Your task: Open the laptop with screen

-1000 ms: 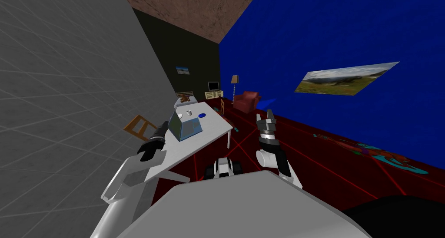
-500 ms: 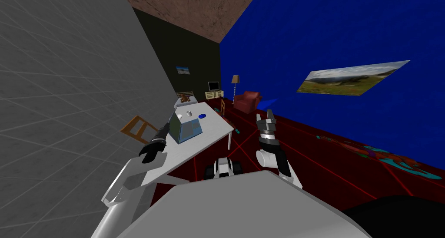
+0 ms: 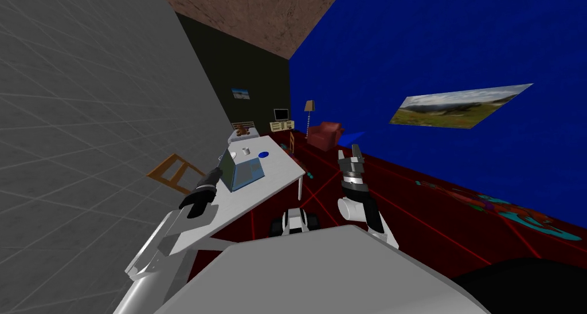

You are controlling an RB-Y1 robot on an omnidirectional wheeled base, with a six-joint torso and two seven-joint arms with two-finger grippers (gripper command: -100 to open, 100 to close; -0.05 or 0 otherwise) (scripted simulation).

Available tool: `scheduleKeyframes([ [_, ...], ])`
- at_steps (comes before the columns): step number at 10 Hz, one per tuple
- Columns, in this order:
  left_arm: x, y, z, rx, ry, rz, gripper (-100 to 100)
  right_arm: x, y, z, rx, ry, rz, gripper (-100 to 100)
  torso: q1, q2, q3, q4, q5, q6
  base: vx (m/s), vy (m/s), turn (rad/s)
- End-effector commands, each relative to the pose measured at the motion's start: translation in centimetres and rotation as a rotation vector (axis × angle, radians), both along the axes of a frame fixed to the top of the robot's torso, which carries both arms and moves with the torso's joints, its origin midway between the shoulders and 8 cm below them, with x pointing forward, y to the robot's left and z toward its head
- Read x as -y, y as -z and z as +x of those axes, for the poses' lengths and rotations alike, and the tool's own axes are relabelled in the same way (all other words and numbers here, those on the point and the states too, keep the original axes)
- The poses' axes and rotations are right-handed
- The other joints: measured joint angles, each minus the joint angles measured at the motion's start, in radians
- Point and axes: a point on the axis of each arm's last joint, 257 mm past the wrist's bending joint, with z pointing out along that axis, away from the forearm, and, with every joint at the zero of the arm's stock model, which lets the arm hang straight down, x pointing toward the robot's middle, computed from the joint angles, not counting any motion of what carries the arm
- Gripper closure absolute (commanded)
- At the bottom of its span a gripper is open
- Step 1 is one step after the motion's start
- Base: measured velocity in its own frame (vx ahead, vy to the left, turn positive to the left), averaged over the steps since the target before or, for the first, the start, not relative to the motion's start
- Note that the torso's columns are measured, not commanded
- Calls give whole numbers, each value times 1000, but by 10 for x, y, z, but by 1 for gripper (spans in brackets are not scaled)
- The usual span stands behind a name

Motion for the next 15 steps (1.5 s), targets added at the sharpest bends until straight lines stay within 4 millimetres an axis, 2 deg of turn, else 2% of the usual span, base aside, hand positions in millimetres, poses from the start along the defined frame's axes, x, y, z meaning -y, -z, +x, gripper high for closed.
scheduleKeyframes([
  [1, -2, 5, -5, -68, -2, 125, 100, 0, 0, 0, 0, 0, 0, 0, 2, 0, 0, 0, 1, 1, 63, -140, -31],
  [2, -4, 1, -5, -52, -8, 102, 100, 0, 0, 0, 0, 0, 0, 0, 5, 0, 0, 0, 2, 0, 22, -59, 6],
  [5, -8, 18, -2, -116, -12, 226, 100, 0, 0, 0, 0, 0, 0, 0, 10, 4, 3, 1, 3, -6, 41, -78, 18],
  [12, -7, 64, 10, -274, 19, 492, 100, 0, 0, 0, 0, 0, 0, 0, 14, 3, 3, -1, 7, -6, 53, -103, 14],
  [13, -6, 53, 11, -248, 14, 474, 100, 0, 0, 0, 0, 0, 0, 0, 14, 3, 3, -1, 7, -6, 22, -49, 1],
  [15, -1, 54, 13, -244, 26, 535, 100, 0, 0, 0, 0, 0, 0, 0, 12, 6, 4, 3, 2, -10, 84, -32, 233],
])
